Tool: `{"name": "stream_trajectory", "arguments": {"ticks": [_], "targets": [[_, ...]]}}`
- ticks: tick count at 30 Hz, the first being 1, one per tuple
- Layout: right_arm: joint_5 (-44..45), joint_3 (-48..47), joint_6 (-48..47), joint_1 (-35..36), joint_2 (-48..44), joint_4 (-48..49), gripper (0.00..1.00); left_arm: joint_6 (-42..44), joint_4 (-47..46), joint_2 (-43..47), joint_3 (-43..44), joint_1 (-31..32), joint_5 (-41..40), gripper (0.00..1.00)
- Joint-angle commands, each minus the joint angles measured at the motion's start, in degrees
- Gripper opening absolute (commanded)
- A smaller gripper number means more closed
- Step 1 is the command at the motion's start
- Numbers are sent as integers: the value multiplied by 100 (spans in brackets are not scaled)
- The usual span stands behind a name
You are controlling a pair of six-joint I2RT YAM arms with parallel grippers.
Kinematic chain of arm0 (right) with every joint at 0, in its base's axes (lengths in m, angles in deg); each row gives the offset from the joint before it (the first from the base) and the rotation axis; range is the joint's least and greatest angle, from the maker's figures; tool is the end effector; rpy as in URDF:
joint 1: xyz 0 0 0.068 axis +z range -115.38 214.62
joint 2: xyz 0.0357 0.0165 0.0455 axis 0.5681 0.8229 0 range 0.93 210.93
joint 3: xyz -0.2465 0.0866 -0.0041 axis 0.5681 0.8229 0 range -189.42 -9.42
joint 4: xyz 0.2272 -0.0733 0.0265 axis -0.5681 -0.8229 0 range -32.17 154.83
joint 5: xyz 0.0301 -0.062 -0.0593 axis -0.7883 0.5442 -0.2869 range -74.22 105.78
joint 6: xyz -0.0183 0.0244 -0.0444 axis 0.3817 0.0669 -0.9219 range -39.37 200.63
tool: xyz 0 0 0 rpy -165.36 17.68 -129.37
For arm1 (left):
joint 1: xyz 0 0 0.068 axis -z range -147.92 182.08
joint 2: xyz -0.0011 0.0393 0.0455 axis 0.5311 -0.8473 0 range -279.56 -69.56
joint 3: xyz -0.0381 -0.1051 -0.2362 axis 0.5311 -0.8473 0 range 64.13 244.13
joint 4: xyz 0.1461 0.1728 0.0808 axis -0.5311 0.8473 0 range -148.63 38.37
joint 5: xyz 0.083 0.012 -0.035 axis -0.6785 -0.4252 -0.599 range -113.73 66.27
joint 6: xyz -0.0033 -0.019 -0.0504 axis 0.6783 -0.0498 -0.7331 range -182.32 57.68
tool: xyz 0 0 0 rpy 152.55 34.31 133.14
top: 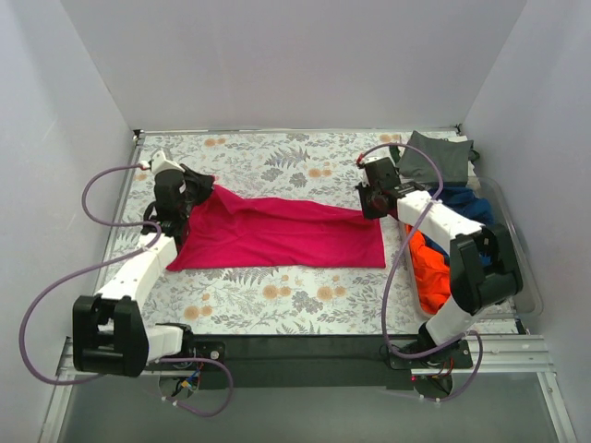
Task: Fold and stack the t-shirts
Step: Fold the tshirt
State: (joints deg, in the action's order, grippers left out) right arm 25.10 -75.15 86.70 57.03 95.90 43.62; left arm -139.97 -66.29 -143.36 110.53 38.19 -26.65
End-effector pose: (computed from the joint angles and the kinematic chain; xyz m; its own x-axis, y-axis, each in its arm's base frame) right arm 0.3115 0.1221 0.2243 -0.7386 -0.1918 -0.6463 -0.2039 0.9773 -0.0570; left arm 0.2763 -0.0278 0.2696 -0.1290 -0.9673 -0.2182 -0.3157 0.2486 -0.9157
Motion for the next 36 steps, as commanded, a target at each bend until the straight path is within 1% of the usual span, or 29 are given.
{"name": "stream_trajectory", "arguments": {"ticks": [1,9,13,19,20,21,22,23,24,28,31,33,34,36], "targets": [[210,332,140,114,-611,109,1,-198,1,770,-270,-31,72,0],[395,895,211,158,-1420,100,1,-321,370,1736,-876,-31,134,0],[369,1106,237,184,-1588,100,1,-365,537,2080,-1193,-31,98,0],[316,1396,290,290,-1579,91,1,-444,695,2449,-1694,-31,-33,0],[325,1432,316,333,-1596,82,4,-470,731,2554,-1764,-31,-33,0],[325,1475,325,351,-1640,73,11,-488,740,2607,-1817,-31,-16,0],[359,1476,334,369,-1667,56,26,-497,731,2668,-1940,-31,-25,3],[377,1476,351,404,-1702,12,31,-558,888,2817,-2002,-31,-42,12],[377,1458,351,430,-1798,3,37,-585,933,2905,-2055,-31,-51,38],[491,1143,387,676,-2001,-76,46,-717,1038,3450,-2310,-22,-191,91],[483,740,360,1001,-1896,-67,48,-796,1083,3644,-2293,-22,-385,92],[439,545,343,1212,-1642,-24,49,-761,943,3522,-2301,-22,-568,92],[308,440,308,1256,-1527,29,49,-752,872,3391,-2293,-22,-630,92],[185,150,273,1301,-1195,178,49,-665,592,2777,-2127,-22,-727,93]]}}
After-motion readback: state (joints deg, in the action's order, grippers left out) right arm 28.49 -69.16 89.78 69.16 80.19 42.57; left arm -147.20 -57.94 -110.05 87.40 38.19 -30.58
